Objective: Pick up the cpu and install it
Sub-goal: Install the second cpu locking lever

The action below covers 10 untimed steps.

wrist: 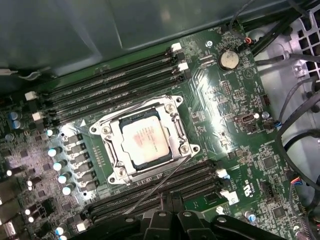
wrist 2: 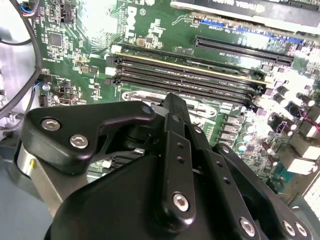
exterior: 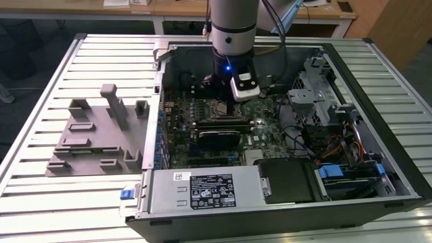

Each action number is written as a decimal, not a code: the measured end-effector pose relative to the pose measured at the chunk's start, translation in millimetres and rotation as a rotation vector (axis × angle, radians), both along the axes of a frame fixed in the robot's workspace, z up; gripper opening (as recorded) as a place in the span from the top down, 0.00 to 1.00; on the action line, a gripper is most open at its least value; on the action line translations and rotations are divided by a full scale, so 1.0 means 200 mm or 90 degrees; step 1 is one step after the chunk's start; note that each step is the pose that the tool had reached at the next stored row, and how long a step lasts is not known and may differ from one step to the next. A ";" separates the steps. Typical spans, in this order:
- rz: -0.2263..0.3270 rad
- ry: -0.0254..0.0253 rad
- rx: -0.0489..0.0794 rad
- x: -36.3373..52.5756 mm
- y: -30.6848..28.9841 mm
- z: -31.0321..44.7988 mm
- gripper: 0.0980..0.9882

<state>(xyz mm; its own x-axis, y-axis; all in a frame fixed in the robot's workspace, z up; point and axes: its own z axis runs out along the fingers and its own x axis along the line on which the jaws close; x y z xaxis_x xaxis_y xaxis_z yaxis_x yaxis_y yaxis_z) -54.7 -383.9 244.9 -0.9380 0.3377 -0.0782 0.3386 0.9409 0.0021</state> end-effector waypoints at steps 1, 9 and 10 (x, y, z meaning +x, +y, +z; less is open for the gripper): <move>0.005 0.0000 0.000 -0.001 -0.002 -0.001 0.99; 0.060 0.0000 0.002 -0.027 -0.003 -0.031 0.99; 0.064 -0.0001 0.002 -0.034 -0.003 -0.036 0.99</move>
<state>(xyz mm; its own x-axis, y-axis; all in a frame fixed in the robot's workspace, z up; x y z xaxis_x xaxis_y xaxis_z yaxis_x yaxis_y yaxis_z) -61.4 -384.4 237.8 -0.9673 0.2416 -0.0773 0.2419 0.9703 0.0056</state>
